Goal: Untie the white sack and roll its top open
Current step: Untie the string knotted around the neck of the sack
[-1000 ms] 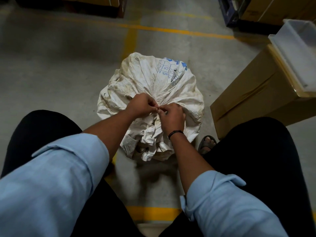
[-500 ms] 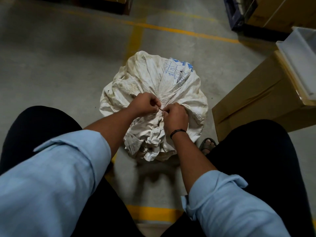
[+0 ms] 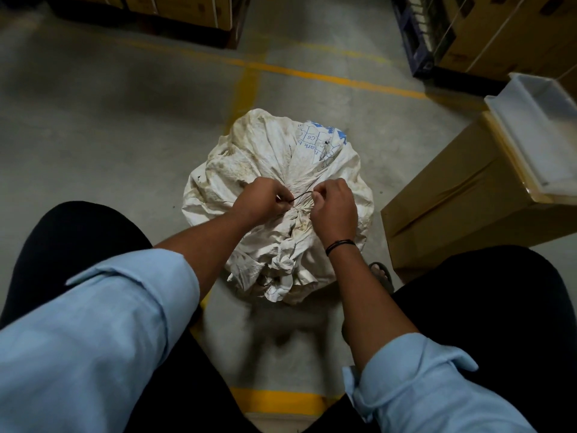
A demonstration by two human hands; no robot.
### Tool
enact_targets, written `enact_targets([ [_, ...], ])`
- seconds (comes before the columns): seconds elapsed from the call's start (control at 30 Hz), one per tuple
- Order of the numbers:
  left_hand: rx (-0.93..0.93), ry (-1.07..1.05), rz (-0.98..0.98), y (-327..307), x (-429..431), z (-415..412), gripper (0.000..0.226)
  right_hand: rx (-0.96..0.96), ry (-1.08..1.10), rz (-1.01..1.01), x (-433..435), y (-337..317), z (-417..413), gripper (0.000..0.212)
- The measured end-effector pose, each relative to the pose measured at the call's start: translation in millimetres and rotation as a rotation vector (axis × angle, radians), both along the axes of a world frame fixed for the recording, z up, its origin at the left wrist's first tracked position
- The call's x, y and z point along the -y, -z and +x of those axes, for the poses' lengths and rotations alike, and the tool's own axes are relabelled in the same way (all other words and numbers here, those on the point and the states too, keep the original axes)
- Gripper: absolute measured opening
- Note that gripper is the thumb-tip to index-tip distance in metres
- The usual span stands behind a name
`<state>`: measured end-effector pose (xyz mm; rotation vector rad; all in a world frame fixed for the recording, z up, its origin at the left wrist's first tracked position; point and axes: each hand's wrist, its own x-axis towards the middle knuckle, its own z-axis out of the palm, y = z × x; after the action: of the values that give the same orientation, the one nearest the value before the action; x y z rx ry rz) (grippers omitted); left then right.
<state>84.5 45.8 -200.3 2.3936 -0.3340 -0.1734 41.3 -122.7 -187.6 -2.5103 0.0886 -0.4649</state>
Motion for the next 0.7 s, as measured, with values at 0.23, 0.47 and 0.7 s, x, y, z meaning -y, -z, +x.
enact_targets([
  [0.23,0.104,-0.094,-0.09,-24,27,-3,0.014,0.159,0.105,0.253,25,-33,-5,0.012],
  [0.47,0.039,-0.193,-0.539,-78,69,-3,0.011,0.119,0.134,0.568,41,-67,-9,0.01],
  [0.7,-0.211,-0.215,-0.994,-119,95,-3,0.014,-0.019,0.032,0.644,63,-107,-7,0.015],
])
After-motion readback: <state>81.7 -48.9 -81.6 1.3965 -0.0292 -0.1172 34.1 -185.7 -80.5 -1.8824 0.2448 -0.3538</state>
